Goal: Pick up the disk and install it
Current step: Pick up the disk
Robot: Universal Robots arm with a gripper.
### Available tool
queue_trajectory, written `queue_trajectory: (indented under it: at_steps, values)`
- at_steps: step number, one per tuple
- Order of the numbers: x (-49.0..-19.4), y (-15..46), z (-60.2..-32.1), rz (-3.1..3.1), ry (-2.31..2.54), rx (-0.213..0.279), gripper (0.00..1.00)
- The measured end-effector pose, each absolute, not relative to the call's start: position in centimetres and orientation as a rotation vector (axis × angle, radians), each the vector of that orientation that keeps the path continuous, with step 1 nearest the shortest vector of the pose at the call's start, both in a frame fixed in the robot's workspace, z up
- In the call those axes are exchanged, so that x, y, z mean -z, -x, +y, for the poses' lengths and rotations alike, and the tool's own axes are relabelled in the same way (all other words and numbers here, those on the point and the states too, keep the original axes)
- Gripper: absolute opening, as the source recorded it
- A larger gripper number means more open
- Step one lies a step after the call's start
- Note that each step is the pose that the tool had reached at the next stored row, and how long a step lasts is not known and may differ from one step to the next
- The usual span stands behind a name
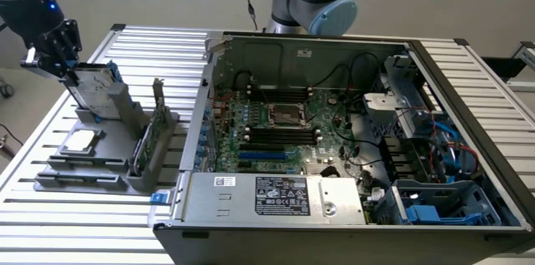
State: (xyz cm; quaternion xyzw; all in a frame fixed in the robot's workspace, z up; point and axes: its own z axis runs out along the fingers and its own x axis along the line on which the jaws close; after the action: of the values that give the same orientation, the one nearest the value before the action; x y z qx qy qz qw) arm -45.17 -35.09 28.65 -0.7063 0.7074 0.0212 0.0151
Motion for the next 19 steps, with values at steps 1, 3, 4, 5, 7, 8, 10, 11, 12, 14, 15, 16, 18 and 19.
queue_trajectory:
  at_steps: [1,3,4,5,7,8,10,11,12,14,15,16,18,19]
  values:
    - [-28.7,45.2,-35.1,2.201,2.198,-0.066,0.33]
    - [-28.7,45.2,-35.1,2.201,2.198,-0.066,0.33]
    - [-28.7,45.2,-35.1,2.201,2.198,-0.066,0.33]
    - [-28.7,45.2,-35.1,2.201,2.198,-0.066,0.33]
    - [-28.8,45.2,-35.1,2.201,2.198,-0.066,0.33]
    - [-28.9,45.2,-35.1,2.201,2.198,-0.066,0.33]
    - [-29.1,45.1,-35.1,2.201,2.198,-0.066,0.33]
    - [-29.3,45.1,-35.1,2.201,2.198,-0.066,0.33]
    - [-29.5,45.1,-35.1,2.201,2.198,-0.066,0.33]
    - [-29.9,45.0,-35.1,2.201,2.198,-0.066,0.33]
    - [-30.1,45.0,-35.1,2.201,2.198,-0.066,0.33]
    - [-30.4,44.9,-35.1,2.201,2.198,-0.066,0.33]
    - [-31.0,44.9,-35.1,2.201,2.198,-0.066,0.33]
    - [-31.2,44.8,-35.1,2.201,2.198,-0.066,0.33]
